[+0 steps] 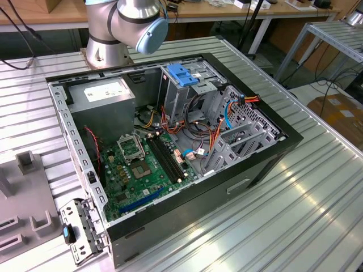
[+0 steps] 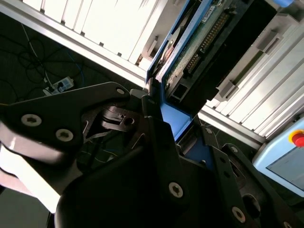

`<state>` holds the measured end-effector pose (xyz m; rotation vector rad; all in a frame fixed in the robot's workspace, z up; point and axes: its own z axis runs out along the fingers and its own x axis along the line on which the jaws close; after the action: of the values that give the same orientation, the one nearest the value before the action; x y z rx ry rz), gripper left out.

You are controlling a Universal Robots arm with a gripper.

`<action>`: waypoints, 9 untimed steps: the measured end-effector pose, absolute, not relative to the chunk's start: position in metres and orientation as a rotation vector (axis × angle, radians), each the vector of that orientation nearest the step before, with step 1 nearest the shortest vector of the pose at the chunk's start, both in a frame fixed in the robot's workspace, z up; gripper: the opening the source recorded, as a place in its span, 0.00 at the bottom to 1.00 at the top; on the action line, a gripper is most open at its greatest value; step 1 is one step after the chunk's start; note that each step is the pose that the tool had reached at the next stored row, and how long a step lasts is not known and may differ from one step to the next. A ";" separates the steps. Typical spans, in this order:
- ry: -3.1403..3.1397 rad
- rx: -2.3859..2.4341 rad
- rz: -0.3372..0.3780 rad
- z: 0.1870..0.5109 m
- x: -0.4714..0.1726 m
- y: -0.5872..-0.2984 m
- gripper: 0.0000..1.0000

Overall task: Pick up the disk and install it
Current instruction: 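Pick up the disk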

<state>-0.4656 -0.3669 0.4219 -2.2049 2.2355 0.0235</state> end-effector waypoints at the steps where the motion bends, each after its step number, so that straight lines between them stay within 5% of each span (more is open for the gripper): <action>1: 2.235 -2.205 0.023 0.422 -0.466 -0.367 0.37; 9: 2.235 -2.205 0.024 0.424 -0.466 -0.367 0.37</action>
<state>-0.4656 -0.3669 0.4245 -2.2049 2.2355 0.0235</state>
